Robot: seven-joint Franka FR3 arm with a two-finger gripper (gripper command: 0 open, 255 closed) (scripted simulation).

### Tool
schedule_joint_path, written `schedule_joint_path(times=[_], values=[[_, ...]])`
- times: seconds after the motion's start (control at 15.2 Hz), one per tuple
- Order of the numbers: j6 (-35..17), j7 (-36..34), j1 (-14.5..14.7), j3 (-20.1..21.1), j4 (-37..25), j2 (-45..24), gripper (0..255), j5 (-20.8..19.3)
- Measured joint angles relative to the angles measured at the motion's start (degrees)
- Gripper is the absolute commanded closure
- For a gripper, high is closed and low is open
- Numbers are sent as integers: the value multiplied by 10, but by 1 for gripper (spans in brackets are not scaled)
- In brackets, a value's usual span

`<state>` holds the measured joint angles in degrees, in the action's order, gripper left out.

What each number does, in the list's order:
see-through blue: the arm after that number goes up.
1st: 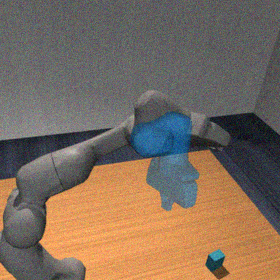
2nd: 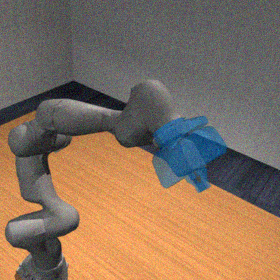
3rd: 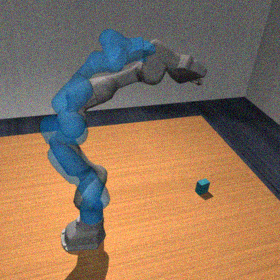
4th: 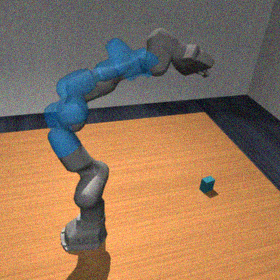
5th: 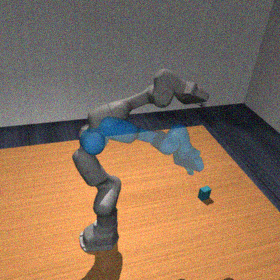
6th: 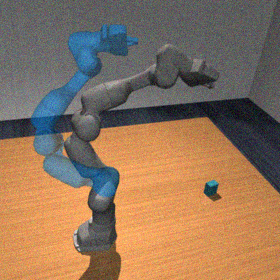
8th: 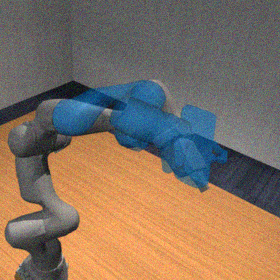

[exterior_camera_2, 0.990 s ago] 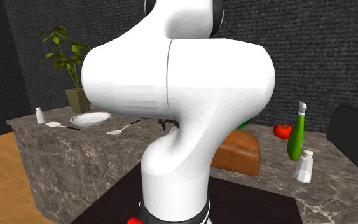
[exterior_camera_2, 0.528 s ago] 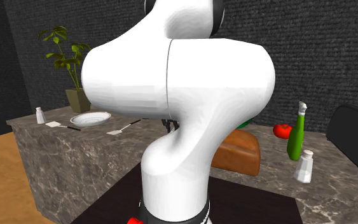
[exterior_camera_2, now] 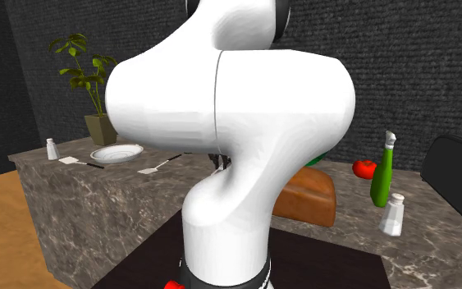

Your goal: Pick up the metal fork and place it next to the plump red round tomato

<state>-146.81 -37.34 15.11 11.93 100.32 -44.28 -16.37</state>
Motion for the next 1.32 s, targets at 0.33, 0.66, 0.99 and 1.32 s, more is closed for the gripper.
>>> schedule_joint_path(times=[0.33, 0.66, 0.99, 1.32], values=[[19, 4, -6, 8, 12, 31, 255, 7], [43, 10, -11, 17, 16, 60, 255, 15], [67, 15, -17, 24, 19, 87, 255, 24], [93, 22, -22, 31, 20, 114, 255, 33]])
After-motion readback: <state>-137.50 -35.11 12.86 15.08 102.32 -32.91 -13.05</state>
